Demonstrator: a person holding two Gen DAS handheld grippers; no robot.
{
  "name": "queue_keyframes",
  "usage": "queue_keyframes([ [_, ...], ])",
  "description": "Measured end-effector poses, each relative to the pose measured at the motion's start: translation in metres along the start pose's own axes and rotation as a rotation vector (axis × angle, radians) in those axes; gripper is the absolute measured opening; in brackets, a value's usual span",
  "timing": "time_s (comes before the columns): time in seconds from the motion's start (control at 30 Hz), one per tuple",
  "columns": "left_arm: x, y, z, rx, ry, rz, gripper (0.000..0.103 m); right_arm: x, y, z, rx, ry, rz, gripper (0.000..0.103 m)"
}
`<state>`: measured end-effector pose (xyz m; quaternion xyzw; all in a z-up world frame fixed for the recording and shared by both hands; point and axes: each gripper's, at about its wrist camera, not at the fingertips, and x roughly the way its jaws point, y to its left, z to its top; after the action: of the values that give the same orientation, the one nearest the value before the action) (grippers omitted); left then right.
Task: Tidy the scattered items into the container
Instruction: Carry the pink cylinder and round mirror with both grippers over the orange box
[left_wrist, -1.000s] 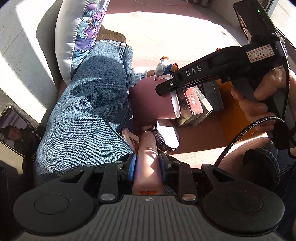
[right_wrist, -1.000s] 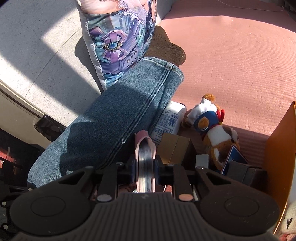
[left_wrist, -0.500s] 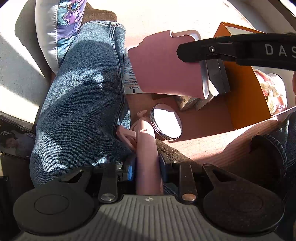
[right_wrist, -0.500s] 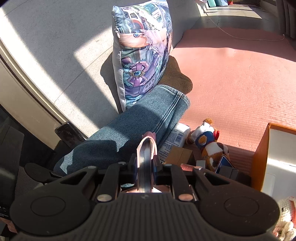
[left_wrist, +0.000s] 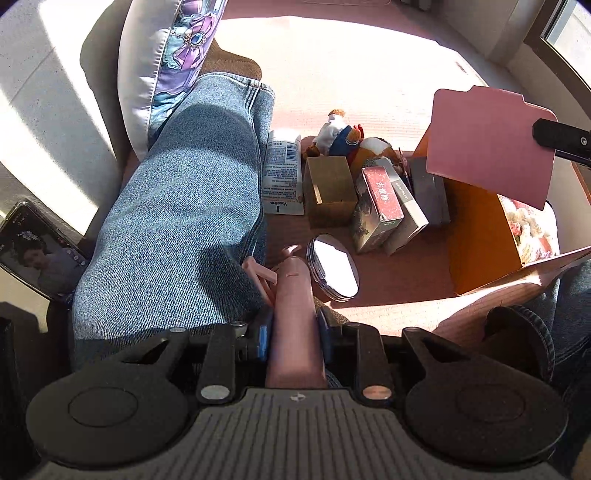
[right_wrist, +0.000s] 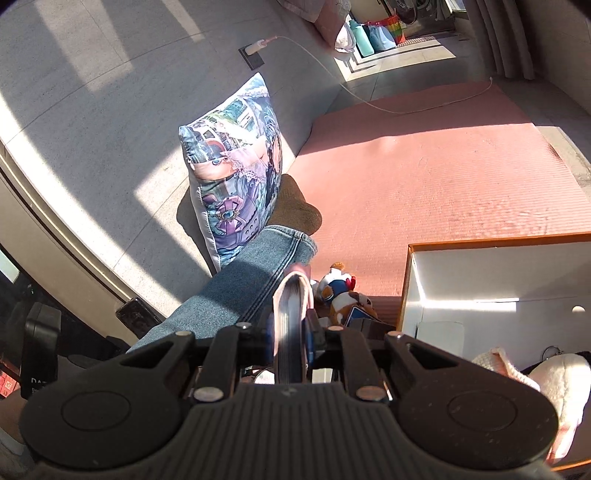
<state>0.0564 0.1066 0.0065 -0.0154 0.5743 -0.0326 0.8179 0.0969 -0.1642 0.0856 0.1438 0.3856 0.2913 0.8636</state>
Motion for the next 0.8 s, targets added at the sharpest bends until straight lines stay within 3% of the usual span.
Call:
queue_keyframes([
  [0.2,-0.012,0.003,0.000,-0.060,-0.050,-0.036,0.030,-0.026,-0.026,-0.008,0.059,-0.034,-0.059,0.018],
  [0.4,-0.047,-0.001,0.009,-0.097,-0.176,-0.076,0.030,-0.048,-0.051,-0.013,0.115,-0.075,-0.108,0.018],
  [0.57,-0.073,-0.016,0.019,-0.083,-0.253,-0.122,0.030,-0.065,-0.066,-0.013,0.140,-0.113,-0.150,0.018],
  [0.8,-0.084,-0.067,0.038,-0.008,-0.344,-0.245,0.030,-0.083,-0.083,-0.018,0.173,-0.141,-0.201,0.018],
])
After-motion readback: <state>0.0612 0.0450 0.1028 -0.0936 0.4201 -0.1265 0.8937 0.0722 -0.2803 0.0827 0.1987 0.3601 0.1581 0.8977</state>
